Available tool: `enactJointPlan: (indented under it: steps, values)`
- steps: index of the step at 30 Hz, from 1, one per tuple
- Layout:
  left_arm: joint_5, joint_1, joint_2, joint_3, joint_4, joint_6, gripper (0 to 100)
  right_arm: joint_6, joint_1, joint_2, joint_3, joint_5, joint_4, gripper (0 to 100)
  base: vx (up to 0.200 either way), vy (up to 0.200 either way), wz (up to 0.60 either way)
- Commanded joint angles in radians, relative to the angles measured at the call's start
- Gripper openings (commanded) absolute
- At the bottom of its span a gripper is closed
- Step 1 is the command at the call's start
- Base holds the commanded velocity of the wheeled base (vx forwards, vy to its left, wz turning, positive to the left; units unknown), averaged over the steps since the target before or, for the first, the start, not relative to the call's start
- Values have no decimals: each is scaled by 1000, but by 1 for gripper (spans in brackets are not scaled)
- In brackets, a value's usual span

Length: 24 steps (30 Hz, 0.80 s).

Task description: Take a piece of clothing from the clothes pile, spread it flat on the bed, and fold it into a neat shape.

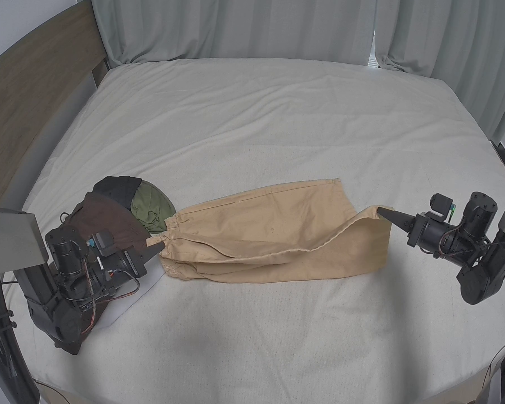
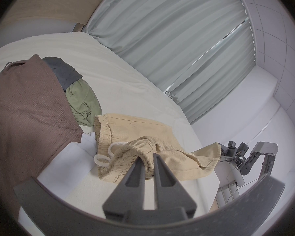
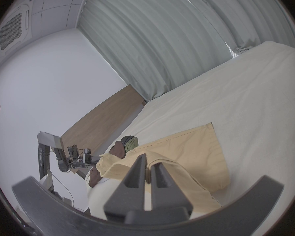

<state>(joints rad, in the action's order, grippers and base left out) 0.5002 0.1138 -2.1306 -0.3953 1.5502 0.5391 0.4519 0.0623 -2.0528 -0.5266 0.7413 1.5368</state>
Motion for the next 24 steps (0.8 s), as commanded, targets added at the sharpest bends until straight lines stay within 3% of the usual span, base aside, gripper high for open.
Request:
enactJointPlan:
  steps: [1, 9, 14, 24]
  values:
    - [0, 3, 1, -2, 1, 2, 0, 37, 1, -38, -70, 0, -4, 0, 0, 0, 0]
    - [-5, 13, 1, -4, 1, 2, 0, 68, -6, -66, -164, -6, -9, 0, 0, 0, 0]
    - [-51, 24, -6, -33, 1, 7, 0, 90, -9, -101, -217, -6, -10, 0, 0, 0, 0]
    - [-63, 24, -34, -119, 1, 113, 0, 114, -9, -147, -380, -6, -110, 0, 0, 0, 0]
